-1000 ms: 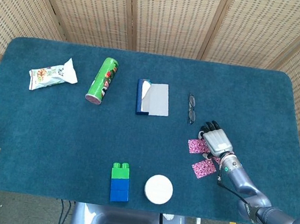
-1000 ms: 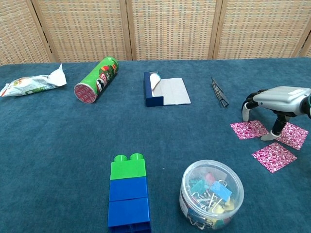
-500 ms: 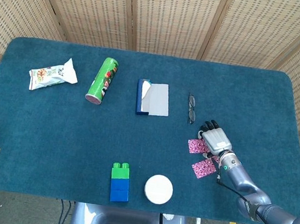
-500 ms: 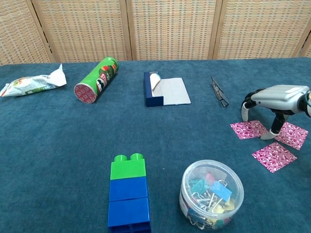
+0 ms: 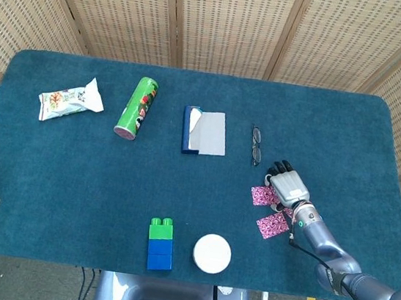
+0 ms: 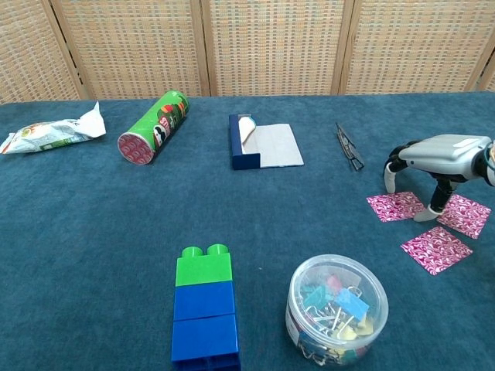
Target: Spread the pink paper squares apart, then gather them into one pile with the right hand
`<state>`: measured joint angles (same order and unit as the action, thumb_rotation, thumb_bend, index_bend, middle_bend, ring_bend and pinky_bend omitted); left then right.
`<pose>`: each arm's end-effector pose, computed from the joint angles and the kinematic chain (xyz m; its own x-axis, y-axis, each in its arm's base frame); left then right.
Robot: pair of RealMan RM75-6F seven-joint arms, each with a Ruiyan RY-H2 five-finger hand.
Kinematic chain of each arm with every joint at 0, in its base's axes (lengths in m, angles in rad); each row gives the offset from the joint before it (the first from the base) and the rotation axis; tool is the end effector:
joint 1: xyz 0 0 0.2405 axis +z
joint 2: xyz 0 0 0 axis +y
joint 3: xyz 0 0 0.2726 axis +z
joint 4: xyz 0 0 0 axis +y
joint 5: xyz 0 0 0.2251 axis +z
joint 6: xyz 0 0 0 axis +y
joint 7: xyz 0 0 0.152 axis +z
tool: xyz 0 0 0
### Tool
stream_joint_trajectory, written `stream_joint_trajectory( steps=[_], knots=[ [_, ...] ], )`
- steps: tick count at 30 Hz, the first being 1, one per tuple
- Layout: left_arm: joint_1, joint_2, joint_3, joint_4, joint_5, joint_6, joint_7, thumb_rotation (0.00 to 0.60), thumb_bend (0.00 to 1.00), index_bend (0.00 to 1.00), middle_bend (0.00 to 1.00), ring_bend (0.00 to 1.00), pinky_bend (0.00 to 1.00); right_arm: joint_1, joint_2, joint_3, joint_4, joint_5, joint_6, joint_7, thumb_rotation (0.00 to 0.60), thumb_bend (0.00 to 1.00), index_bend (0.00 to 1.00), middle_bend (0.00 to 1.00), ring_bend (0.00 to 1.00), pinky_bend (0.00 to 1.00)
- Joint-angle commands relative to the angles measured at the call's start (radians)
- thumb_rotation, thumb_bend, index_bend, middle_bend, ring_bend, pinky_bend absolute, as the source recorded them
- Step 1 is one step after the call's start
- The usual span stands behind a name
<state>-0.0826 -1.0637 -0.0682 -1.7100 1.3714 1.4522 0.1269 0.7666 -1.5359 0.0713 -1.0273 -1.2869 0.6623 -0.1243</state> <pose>-0.3337 0.1925 0.1661 0.4563 0.0348 0.8892 0.8828 0.1082 -0.4572 -0.2717 -0.4138 -0.0174 0.6966 -0.3606 0.6202 -0.7170 -0.3790 0.5850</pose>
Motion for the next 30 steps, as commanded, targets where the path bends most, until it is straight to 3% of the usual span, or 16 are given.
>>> stream_joint_trajectory(
  steps=[1,26,30],
  knots=[
    [0.001,0.001,0.0,-0.001,0.0,0.002,0.0,0.6,0.18,0.04,0.0,0.0,0.0,0.0,-0.004,-0.002,0.005,-0.001,-0.002,0.003,0.6,0.26,0.45,0.2,0.0,0.01],
    [0.004,0.004,0.001,-0.005,0.002,0.007,0.001,0.6,0.18,0.04,0.0,0.0,0.0,-0.013,-0.011,-0.013,0.021,-0.025,0.012,0.04,0.6,0.26,0.47,0.21,0.0,0.01],
    [0.005,0.005,0.001,-0.004,-0.001,0.006,0.0,0.6,0.18,0.04,0.0,0.0,0.0,-0.015,-0.015,-0.013,0.027,-0.027,0.013,0.049,0.6,0.3,0.49,0.22,0.0,0.01]
  ],
)
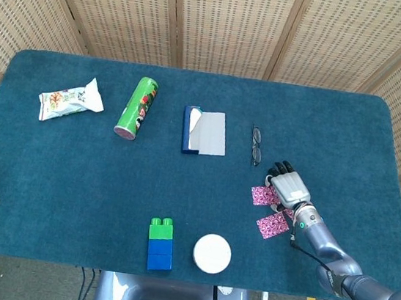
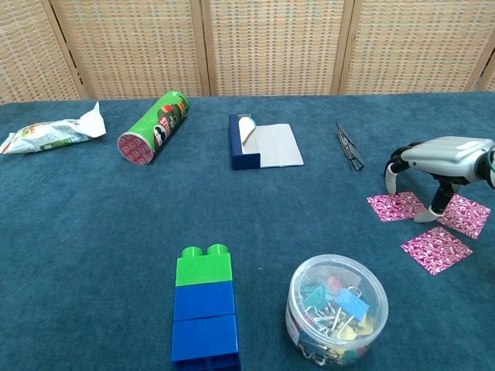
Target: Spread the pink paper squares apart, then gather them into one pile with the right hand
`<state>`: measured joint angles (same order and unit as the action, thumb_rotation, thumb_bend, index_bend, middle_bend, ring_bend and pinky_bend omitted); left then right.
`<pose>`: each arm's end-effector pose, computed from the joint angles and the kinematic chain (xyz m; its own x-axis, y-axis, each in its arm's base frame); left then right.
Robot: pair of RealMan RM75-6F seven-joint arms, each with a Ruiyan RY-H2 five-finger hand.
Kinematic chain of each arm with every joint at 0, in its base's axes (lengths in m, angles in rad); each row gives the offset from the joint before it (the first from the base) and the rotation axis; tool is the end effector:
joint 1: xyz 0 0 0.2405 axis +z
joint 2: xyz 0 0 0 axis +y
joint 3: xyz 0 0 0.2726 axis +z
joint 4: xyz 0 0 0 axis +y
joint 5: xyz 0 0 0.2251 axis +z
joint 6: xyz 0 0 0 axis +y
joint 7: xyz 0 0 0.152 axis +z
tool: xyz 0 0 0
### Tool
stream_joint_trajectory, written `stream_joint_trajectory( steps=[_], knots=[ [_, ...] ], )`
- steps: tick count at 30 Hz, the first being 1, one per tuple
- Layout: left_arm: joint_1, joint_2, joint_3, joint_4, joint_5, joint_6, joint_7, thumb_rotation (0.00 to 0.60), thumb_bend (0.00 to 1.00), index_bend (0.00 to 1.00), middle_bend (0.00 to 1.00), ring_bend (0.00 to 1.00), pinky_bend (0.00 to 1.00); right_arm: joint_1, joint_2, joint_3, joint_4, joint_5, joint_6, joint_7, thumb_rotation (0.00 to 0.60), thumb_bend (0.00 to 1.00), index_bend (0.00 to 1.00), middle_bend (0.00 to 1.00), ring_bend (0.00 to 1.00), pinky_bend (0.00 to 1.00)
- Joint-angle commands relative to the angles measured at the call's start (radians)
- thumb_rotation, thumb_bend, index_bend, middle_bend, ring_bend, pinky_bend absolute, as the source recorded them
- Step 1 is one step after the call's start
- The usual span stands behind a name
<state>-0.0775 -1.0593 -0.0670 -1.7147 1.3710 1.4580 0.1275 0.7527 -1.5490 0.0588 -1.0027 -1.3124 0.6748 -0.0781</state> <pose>-0.3339 0.1905 0.1678 0.4570 0.0328 0.8888 0.8819 0.1135 -0.4576 -0.2793 -0.4095 -0.0199 0.6821 -0.3701 0.6306 -0.7309 -0.3710 0.5728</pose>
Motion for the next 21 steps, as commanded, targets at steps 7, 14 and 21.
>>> stream_joint_trajectory(
  steps=[7,14,21],
  knots=[
    [0.0,-0.001,0.001,0.002,0.001,0.0,-0.001,0.6,0.18,0.04,0.0,0.0,0.0,-0.004,-0.003,-0.001,0.006,-0.01,0.009,0.013,0.6,0.31,0.51,0.22,0.0,0.01],
    [-0.001,-0.001,-0.001,0.002,0.001,-0.001,-0.001,0.6,0.18,0.04,0.0,0.0,0.0,-0.004,0.018,0.005,-0.016,-0.018,0.025,0.017,0.6,0.31,0.51,0.22,0.0,0.01],
    [-0.001,-0.002,0.0,0.002,0.003,0.0,-0.002,0.6,0.18,0.04,0.0,0.0,0.0,-0.006,0.056,0.013,-0.058,-0.019,0.043,0.008,0.6,0.31,0.51,0.22,0.0,0.01]
  ],
)
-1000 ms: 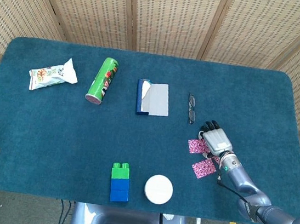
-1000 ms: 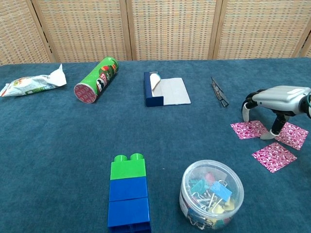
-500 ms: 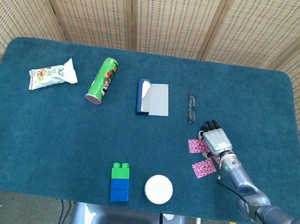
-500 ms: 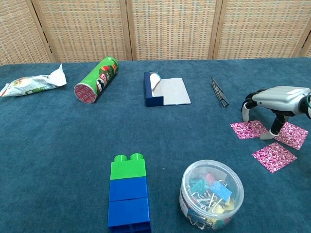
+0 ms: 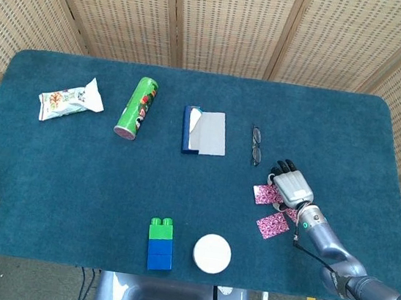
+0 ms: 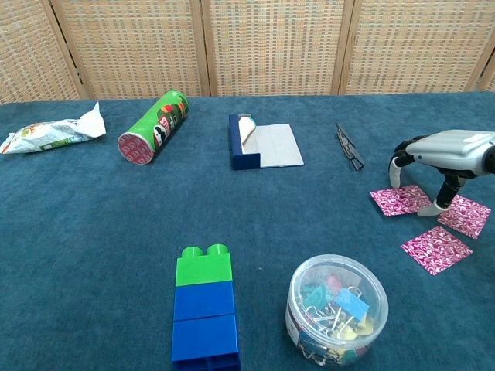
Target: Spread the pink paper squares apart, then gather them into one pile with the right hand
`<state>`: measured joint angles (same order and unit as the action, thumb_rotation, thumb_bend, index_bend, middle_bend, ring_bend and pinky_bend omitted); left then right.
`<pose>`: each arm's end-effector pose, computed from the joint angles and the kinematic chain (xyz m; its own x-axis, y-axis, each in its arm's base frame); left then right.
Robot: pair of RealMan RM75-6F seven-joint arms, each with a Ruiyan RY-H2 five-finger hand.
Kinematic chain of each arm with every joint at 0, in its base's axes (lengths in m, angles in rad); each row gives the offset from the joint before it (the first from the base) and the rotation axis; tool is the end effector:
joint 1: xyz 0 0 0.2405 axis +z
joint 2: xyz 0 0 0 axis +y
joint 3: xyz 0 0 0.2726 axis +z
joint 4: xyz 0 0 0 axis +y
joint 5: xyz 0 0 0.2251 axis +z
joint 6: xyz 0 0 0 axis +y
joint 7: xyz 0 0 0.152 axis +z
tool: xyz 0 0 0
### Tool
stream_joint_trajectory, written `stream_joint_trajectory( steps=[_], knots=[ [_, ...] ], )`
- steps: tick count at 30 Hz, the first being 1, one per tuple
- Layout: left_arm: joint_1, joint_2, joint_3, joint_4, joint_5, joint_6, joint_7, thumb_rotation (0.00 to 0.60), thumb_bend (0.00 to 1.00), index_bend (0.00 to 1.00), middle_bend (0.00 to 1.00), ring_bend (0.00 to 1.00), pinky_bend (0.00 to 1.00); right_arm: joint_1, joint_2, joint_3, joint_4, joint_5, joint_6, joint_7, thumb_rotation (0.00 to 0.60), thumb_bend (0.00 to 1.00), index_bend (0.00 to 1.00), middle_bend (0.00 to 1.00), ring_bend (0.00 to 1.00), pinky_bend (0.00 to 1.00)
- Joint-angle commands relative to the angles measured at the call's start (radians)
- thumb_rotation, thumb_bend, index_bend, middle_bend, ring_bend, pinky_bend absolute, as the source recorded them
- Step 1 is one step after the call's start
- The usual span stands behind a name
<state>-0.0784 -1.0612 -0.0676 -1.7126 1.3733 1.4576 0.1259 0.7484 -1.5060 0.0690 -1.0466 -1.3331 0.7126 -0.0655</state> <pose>-0.3336 0.1910 0.1673 0.4560 0.0317 0.8894 0.8828 0.1106 -0.4566 -0.2729 -0.4115 -0.0043 0.6778 -0.3321 0.6560 -0.7329 -0.3765 0.5667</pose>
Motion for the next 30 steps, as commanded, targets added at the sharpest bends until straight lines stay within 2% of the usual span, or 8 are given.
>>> stream_joint_trajectory(
  steps=[1,10,19,30],
  knots=[
    [0.0,0.0,0.0,0.0,0.001,0.0,-0.001,0.6,0.18,0.04,0.0,0.0,0.0,-0.002,0.019,0.003,-0.02,0.003,0.006,-0.007,0.6,0.31,0.51,0.22,0.0,0.01],
    [0.001,0.003,0.002,-0.007,0.009,0.004,0.002,0.6,0.18,0.04,0.0,0.0,0.0,-0.027,0.083,0.002,-0.067,0.012,0.034,-0.016,0.6,0.31,0.51,0.22,0.0,0.01],
    [0.002,0.007,0.005,-0.023,0.022,0.013,0.013,0.6,0.18,0.04,0.0,0.0,0.0,-0.068,0.137,-0.035,-0.102,-0.018,0.063,0.004,0.6,0.31,0.51,0.22,0.0,0.01],
    [0.011,0.012,0.01,-0.038,0.031,0.028,0.022,0.6,0.18,0.04,0.0,0.0,0.0,-0.087,0.133,-0.07,-0.077,-0.068,0.073,0.046,0.6,0.31,0.51,0.22,0.0,0.01]
  ],
)
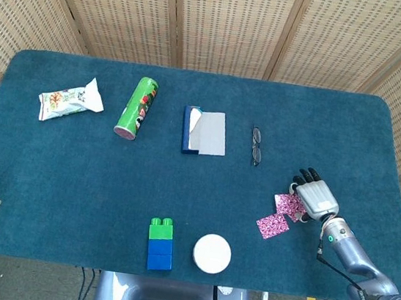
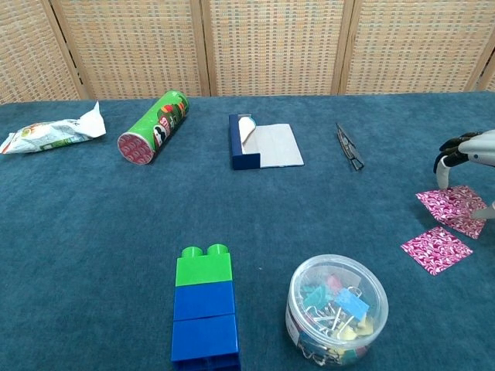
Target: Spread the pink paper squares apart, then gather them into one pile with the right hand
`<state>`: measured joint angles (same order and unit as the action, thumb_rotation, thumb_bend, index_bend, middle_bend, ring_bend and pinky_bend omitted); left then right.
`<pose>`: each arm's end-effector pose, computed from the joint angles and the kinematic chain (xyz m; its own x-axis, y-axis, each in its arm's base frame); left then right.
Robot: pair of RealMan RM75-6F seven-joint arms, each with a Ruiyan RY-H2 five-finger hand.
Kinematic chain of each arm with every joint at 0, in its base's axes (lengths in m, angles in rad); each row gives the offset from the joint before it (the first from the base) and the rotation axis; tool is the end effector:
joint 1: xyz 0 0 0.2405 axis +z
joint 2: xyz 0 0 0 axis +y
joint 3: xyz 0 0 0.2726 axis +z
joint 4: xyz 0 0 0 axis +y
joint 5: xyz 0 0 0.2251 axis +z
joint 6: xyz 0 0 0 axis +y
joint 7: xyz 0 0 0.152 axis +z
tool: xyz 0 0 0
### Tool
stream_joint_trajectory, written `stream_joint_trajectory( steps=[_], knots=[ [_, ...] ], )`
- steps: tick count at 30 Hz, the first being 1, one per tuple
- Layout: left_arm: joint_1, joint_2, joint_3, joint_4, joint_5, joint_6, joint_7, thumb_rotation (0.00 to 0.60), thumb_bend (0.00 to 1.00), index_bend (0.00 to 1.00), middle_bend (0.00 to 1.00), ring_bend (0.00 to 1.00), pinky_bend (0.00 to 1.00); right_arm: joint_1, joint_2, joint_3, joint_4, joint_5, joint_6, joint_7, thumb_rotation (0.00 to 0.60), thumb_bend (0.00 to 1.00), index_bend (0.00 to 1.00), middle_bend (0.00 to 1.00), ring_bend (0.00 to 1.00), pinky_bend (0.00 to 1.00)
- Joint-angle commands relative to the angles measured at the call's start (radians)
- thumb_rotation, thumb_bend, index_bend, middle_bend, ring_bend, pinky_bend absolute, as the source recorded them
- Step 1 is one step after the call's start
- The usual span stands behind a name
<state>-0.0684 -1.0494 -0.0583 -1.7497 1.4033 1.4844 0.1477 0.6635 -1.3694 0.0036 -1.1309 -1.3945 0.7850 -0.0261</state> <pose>-0.3237 0.1855 0.1683 0.4589 0.0193 0.8883 0.8840 0.0902 -0.4587 -0.3132 -0.3805 0.0401 0.7014 -0.3380 0.6275 -0.7125 -0.3555 0.6049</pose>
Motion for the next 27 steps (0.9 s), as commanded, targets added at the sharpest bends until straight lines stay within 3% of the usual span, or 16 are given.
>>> stream_joint_trajectory(
  steps=[1,11,20,27],
  knots=[
    [0.002,0.001,0.001,-0.002,0.001,0.003,0.001,0.6,0.18,0.04,0.0,0.0,0.0,-0.002,-0.006,-0.007,0.015,-0.011,0.0,0.01,0.6,0.31,0.51,0.22,0.0,0.01],
    [0.011,0.004,0.005,-0.008,0.005,0.014,0.003,0.6,0.18,0.04,0.0,0.0,0.0,-0.002,-0.033,-0.024,0.102,-0.055,0.004,0.08,0.6,0.31,0.51,0.22,0.0,0.01],
    [0.016,0.006,0.007,-0.013,0.007,0.02,0.009,0.6,0.18,0.04,0.0,0.0,0.0,0.0,-0.051,-0.036,0.154,-0.078,-0.004,0.127,0.6,0.22,0.5,0.21,0.0,0.0],
    [0.017,0.005,0.007,-0.016,0.008,0.021,0.014,0.6,0.18,0.04,0.0,0.0,0.0,0.002,-0.048,-0.04,0.172,-0.088,-0.01,0.143,0.6,0.17,0.43,0.18,0.0,0.0]
  ],
)
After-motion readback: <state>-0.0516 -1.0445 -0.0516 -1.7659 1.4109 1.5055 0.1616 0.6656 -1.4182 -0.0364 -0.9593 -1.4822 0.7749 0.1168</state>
